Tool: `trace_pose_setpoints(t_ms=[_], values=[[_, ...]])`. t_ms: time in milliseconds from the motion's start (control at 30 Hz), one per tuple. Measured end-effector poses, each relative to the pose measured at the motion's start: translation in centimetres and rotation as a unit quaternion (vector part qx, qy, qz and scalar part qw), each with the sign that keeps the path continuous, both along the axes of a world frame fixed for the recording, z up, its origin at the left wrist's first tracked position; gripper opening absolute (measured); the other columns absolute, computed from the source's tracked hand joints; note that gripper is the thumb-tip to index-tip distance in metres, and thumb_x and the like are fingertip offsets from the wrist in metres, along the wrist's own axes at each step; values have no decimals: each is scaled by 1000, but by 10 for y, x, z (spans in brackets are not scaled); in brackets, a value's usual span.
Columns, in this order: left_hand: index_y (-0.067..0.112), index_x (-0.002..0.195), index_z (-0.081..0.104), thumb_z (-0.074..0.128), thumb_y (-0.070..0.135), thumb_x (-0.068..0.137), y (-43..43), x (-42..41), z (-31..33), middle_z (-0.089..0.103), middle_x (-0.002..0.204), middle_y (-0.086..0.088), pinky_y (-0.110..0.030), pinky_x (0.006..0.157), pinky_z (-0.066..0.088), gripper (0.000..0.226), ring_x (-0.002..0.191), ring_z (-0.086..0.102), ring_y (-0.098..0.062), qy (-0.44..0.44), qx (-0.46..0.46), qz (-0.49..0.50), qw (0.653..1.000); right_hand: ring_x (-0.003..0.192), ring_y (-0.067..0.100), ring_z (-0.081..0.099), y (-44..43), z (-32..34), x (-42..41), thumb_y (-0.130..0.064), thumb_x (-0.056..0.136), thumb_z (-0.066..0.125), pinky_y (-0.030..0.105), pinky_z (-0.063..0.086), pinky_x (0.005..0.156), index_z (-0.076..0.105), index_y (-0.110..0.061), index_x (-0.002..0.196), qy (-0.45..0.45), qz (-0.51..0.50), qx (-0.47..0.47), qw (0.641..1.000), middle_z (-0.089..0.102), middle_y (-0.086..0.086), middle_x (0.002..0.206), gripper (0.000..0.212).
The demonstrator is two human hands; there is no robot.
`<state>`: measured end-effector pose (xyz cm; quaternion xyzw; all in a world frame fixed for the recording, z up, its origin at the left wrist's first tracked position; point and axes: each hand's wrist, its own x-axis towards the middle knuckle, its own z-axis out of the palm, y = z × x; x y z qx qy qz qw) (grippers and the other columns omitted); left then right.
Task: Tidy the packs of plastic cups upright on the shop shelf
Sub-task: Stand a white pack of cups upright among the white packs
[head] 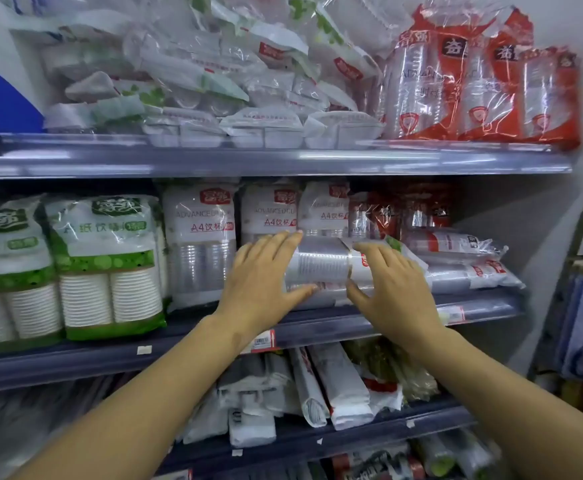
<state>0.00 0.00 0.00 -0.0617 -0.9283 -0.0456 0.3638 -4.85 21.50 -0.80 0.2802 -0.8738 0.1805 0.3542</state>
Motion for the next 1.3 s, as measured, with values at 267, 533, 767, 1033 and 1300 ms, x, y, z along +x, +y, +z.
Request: trace_pose_setpoints(t_ms=[267, 533, 767, 1033, 1300], values=[[27, 154, 18, 53, 69, 83, 25, -45, 1, 28, 158, 3, -43, 118, 12, 89, 144, 21, -19, 2, -60, 12, 998, 115, 28, 59, 17, 1, -44, -30, 86, 71, 45, 44, 99, 57, -12, 130, 23, 0, -4, 1000, 65, 6, 126, 50], [26, 147, 32, 66, 56, 82, 44, -70, -5, 42, 146, 1, -44, 115, 18, 79, 135, 34, -22, -5, -130, 23, 991, 115, 28, 60, 28, -4, -65, -30, 90, 67, 44, 43, 98, 60, -10, 127, 36, 2, -13, 999, 66, 5, 125, 43], [27, 142, 40, 69, 39, 85, 42, -77, -8, 50, 137, 3, -41, 108, 26, 65, 126, 44, -21, 10, -114, 16, 993, 111, 29, 61, 36, -2, -73, -32, 90, 66, 45, 43, 96, 62, -10, 124, 43, -10, -15, 999, 67, 6, 122, 40], [25, 142, 42, 65, 47, 83, 10, -61, 3, 52, 135, 4, -46, 105, 31, 67, 122, 44, -19, 41, 10, 15, 999, 132, 27, 44, 40, 8, -73, -47, 98, 40, 48, 33, 111, 48, -12, 137, 12, 27, -276, 961, 52, 10, 142, 52], [26, 138, 44, 61, 52, 76, -1, -38, 22, 50, 127, 11, -39, 101, 36, 69, 114, 41, -7, 65, 114, -72, 989, 119, 17, 58, 24, -3, -82, -23, 98, 58, 25, 45, 93, 50, -19, 140, -220, 131, -388, 885, 63, -10, 123, 43]])
